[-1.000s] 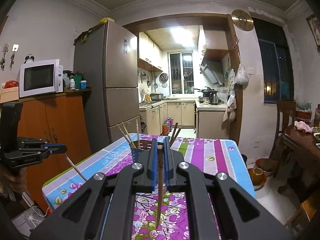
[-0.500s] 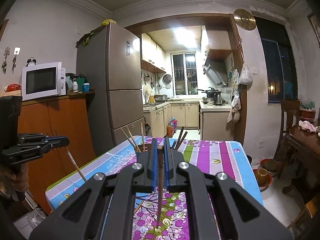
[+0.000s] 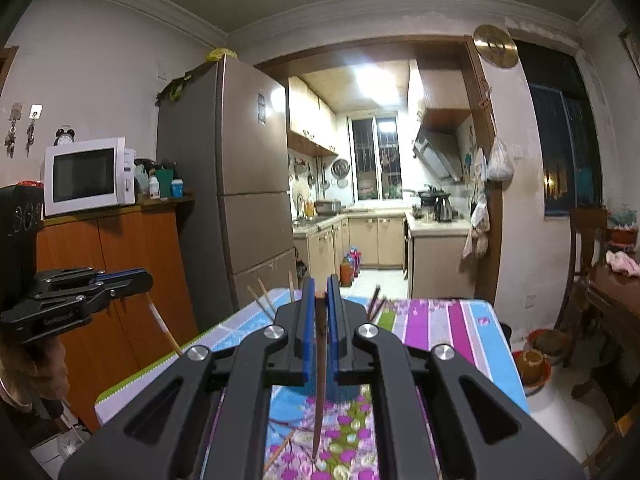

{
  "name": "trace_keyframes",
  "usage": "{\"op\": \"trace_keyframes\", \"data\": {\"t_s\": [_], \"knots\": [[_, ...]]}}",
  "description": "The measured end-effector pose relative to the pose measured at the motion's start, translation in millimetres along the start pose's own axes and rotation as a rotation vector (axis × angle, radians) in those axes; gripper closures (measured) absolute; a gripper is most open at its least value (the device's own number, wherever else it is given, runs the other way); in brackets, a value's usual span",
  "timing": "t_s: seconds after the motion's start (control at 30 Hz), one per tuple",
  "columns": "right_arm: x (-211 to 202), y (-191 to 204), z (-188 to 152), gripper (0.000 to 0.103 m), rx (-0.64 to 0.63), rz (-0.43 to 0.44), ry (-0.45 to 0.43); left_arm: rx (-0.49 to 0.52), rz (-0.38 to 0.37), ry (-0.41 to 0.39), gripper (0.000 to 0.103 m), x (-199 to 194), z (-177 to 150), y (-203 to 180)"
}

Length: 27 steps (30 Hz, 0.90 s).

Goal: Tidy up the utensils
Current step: 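Lower both tools' chopsticks into the blue holder and open both tools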

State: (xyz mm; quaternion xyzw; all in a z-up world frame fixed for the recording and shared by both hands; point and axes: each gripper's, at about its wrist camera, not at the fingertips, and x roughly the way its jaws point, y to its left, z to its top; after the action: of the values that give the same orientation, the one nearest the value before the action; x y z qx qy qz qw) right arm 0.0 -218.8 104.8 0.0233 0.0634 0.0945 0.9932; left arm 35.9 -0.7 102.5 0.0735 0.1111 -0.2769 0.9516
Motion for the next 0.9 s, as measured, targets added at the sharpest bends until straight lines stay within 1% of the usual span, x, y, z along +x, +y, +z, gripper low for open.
{"op": "trace_keyframes", "data": {"t_s": [0.17,0.27,0.37,0.4,0.5,0.6,0.7,0.77,0.9], "knots": [[16.5,3.9,31.3,0.098,-0.007,0.003,-0.085,0.022,0.022,-0.090,0.095,12.9,34.1,-1.1],[31.4,4.8,50.2,0.098,-0.005,0.000,-0.139,0.015,0.033,-0.154,0.095,28.8,61.4,3.4],[47.8,3.9,63.7,0.098,-0.006,-0.011,-0.182,0.009,0.045,-0.204,0.095,44.5,81.7,7.0],[53.7,3.5,66.9,0.098,-0.008,-0.018,-0.192,0.008,0.060,-0.231,0.095,53.9,90.2,9.0],[76.9,-0.5,72.7,0.098,-0.010,-0.039,-0.202,-0.008,0.069,-0.272,0.095,72.2,102.6,14.5],[99.7,-9.1,69.8,0.098,-0.001,-0.069,-0.203,-0.023,0.081,-0.319,0.095,94.5,107.8,21.9],[119.0,-18.3,63.1,0.098,0.012,-0.095,-0.203,-0.034,0.091,-0.339,0.095,116.6,104.6,26.9],[130.5,-25.7,56.9,0.098,0.040,-0.101,-0.192,-0.054,0.080,-0.328,0.095,129.2,99.9,33.5],[157.3,-33.7,38.7,0.098,0.082,-0.106,-0.146,-0.070,0.074,-0.298,0.095,158.5,75.3,41.9]]}}
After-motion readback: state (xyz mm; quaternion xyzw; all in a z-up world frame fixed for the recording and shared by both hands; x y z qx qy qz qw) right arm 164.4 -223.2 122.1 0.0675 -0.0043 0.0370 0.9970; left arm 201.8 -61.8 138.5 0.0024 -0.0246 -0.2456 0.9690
